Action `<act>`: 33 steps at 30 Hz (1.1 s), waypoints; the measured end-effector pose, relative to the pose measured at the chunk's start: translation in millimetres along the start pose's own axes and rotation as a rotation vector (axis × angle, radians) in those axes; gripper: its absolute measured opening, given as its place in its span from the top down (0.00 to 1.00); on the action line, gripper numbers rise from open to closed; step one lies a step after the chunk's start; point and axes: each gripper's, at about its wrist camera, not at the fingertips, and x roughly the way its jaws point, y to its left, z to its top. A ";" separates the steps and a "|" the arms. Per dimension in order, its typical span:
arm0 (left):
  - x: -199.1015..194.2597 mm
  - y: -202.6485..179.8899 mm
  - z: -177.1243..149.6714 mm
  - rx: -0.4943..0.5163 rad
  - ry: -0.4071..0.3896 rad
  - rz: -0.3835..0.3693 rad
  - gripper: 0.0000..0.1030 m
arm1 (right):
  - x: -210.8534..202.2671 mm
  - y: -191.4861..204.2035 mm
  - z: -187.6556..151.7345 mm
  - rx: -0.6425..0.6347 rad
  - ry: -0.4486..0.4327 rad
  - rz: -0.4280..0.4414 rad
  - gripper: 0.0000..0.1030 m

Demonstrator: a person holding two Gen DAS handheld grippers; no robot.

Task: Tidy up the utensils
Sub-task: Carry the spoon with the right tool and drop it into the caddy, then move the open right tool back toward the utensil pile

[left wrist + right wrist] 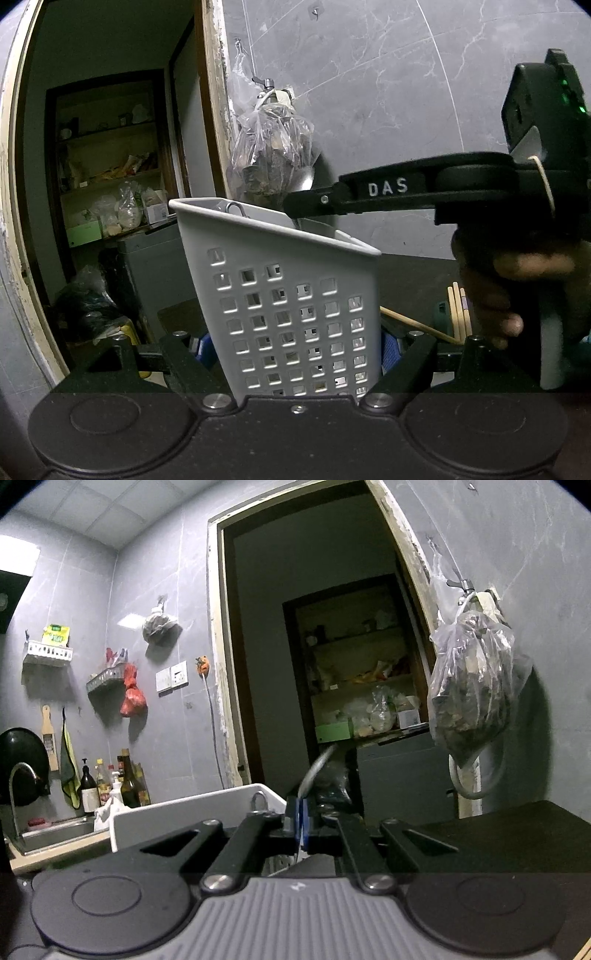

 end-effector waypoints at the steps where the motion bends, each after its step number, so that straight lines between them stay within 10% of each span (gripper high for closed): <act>1: 0.2 0.0 0.0 0.000 0.000 0.000 0.21 | -1.5 1.4 -0.2 -0.012 0.002 -0.002 0.96; 7: -0.2 0.0 -0.2 0.000 0.000 0.000 0.21 | -8.7 2.8 -0.4 -0.032 0.041 0.007 0.91; 21: -0.7 0.9 -0.4 -0.001 -0.001 -0.001 0.21 | -42.0 -7.6 15.8 0.017 0.041 -0.026 0.04; 33: -1.3 0.6 -0.7 0.000 0.000 0.000 0.21 | -46.7 -39.9 -10.0 0.061 0.288 -0.194 0.00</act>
